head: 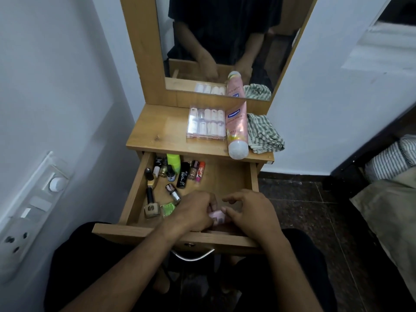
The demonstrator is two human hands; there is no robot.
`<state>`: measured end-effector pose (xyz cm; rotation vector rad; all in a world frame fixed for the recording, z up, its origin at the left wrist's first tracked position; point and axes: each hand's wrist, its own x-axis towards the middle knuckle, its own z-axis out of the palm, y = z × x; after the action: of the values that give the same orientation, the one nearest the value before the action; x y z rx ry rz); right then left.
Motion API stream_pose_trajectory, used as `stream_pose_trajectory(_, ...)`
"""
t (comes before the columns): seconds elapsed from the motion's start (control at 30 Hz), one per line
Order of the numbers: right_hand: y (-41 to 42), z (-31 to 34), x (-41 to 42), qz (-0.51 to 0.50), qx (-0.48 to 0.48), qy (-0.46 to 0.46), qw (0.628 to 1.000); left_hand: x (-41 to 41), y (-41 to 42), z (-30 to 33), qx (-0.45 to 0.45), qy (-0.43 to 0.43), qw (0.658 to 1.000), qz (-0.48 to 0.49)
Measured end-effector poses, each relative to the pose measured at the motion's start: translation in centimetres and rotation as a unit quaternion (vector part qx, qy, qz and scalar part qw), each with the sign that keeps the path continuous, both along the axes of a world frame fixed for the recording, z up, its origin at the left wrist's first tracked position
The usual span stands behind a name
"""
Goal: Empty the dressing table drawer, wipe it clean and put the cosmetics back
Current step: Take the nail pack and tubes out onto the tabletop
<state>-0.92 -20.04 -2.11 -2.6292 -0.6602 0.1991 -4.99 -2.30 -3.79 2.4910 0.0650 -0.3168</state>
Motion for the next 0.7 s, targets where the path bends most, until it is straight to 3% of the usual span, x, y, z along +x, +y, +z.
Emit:
stream_pose_trajectory(0.2, 0.2, 0.7, 0.5, 0.055, 0.062, 0.019, 0.996, -1.2, 2.2, 1.3, -0.040, -0.075, 0.996, 0.015)
stream_pose_trajectory(0.47, 3.2, 5.2, 3.1, 0.103, 0.066, -0.177, 0.977, 0.4, 6.8, 7.4, -0.038, -0.234, 0.972, 0.008)
stream_pose_trajectory(0.7, 6.5, 7.4, 6.8, 0.108, 0.065, -0.231, 0.965, 5.1, 10.0, 8.6, 0.016, -0.314, 0.949, -0.029)
